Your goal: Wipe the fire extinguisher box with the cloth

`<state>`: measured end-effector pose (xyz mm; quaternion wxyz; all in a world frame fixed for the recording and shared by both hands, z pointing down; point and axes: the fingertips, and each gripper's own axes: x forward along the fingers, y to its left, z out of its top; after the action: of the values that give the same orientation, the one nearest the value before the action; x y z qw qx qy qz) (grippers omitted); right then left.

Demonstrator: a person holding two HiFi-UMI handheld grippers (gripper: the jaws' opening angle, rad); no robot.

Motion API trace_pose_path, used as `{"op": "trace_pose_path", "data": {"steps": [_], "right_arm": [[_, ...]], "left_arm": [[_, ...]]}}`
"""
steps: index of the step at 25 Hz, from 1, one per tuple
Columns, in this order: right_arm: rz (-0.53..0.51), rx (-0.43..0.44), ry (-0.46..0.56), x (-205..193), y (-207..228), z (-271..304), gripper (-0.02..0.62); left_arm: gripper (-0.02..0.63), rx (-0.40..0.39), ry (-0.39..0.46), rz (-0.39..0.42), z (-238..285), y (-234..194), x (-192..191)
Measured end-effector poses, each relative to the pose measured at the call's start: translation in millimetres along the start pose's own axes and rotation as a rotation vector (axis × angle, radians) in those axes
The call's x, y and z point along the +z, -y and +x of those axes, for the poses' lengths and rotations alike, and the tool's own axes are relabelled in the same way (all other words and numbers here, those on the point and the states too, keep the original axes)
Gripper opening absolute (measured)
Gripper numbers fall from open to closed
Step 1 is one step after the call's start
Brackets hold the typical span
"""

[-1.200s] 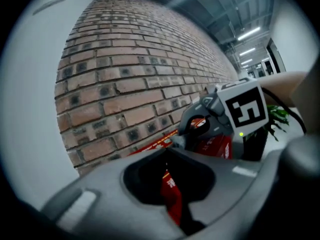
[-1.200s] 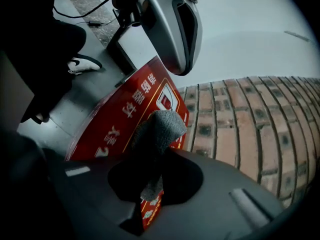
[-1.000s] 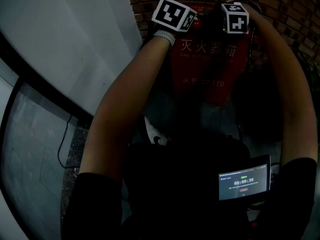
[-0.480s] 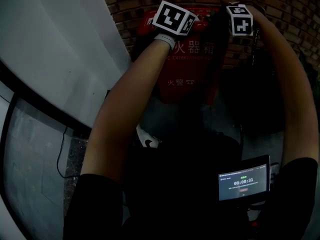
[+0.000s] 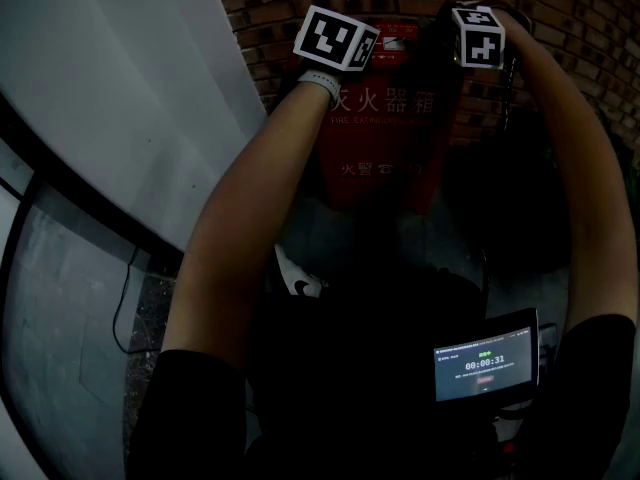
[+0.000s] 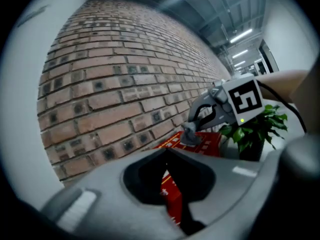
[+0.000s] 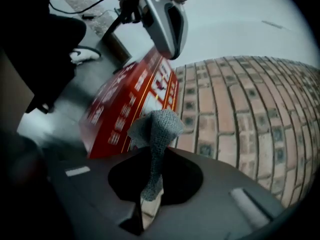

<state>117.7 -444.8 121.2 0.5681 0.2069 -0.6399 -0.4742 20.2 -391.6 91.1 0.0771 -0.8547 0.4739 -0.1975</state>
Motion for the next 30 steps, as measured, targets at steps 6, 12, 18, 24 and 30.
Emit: {"op": "trace_pose_path", "data": {"steps": [6, 12, 18, 24, 30], "right_arm": [[-0.027, -0.026, 0.139, 105, 26, 14, 0.025], [-0.092, -0.053, 0.234, 210, 37, 27, 0.025], [-0.111, -0.043, 0.252, 254, 33, 45, 0.025], [-0.133, -0.001, 0.242, 255, 18, 51, 0.025], [-0.134, 0.016, 0.220, 233, 8, 42, 0.025]], "left_arm": [[0.002, 0.078, -0.003, -0.069, -42, -51, -33], [0.002, 0.142, -0.012, -0.105, -86, -93, -65], [0.002, 0.140, -0.031, -0.132, -95, -109, -92], [0.002, 0.115, -0.028, -0.144, -87, -101, -101], [0.002, 0.090, -0.022, -0.137, -78, -83, -92]]}}
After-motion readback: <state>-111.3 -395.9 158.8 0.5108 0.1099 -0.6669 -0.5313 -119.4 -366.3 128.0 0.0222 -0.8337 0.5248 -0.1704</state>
